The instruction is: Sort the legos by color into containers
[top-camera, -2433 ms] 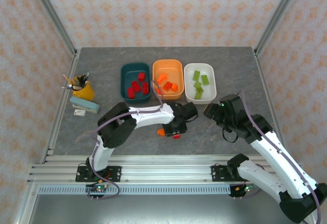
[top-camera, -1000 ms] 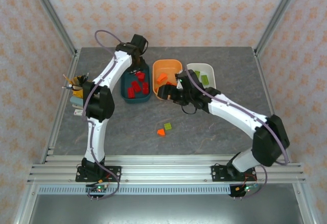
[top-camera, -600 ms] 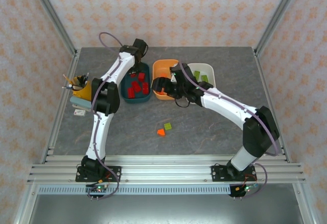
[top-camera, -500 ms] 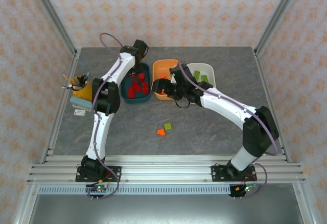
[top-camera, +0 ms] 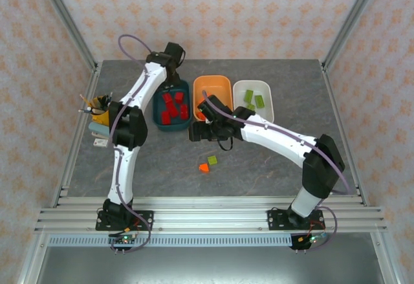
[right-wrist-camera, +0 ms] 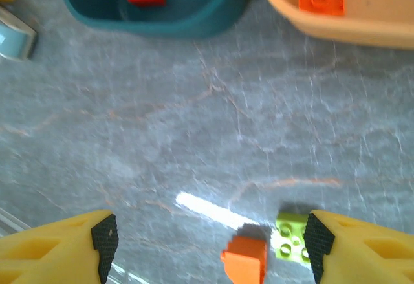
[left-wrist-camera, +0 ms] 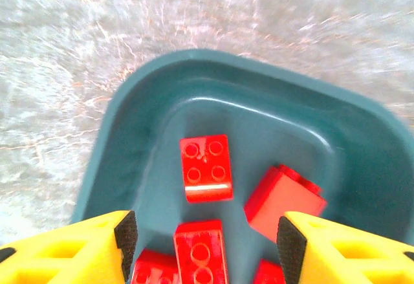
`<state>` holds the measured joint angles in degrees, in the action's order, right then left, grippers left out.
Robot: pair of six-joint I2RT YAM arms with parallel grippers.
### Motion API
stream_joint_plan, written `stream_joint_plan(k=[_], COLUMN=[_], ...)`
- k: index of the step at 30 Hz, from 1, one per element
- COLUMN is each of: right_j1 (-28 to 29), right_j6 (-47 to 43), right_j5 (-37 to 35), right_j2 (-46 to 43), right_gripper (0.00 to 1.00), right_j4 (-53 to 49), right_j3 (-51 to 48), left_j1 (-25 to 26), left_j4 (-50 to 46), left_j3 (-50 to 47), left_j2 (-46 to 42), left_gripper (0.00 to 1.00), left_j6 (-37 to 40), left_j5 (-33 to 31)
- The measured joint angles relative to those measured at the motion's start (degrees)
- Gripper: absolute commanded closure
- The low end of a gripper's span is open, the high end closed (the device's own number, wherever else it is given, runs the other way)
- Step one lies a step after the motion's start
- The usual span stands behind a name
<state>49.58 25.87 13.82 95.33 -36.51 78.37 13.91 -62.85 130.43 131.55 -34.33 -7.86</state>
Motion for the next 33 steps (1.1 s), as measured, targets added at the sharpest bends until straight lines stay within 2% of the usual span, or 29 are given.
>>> stream_joint_plan(k=[6,12,15,20,24,27,31,33], right_j1=[2.78,2.89,2.89,2.89,2.89,2.91,2.91,2.91], right_j6=[2.84,5.64,6.43,7.52,8.00,8.33,8.83,9.14], right_j5=[-4.13,-6.64,-6.86,-6.86,-6.69,-6.49,-6.36,-6.34], right_j2=[0.09,6.58,10.45,14.05,14.36,14.47,15.21,15.69], right_gripper=[0.24,0.29,0.30,0.35,0.37,0.40,0.41,0.44], right_j4=[-4.63,-7.04,-7.78,-8.96,-9.09,-9.07,-9.05,-8.96], right_j3=[-2.82,-1.70,-0.98,-0.57,-0.57,-0.57,-0.57,-0.63], left_j1=[4.94,12.24,13.16,14.23,14.23,14.23,14.23,14.23], left_j4=[2.69,8.61,9.77,9.09,7.45,5.46,4.00,3.82], left_j3=[-12.41,-38.18,-51.39,-65.94,-72.00,-74.77,-76.30,-76.30], left_j2=[-20.06,-42.03,-51.52,-67.69,-80.24,-85.53,-86.95,-86.75], left_gripper=[0.34,0.32,0.32,0.31,0.31,0.31,0.31,0.31], left_j6=[0.35,-1.66,-4.26,-8.09,-10.80,-12.50,-13.94,-14.27], left_j5=[1.55,6.34,8.26,9.88,10.71,11.34,11.98,12.09])
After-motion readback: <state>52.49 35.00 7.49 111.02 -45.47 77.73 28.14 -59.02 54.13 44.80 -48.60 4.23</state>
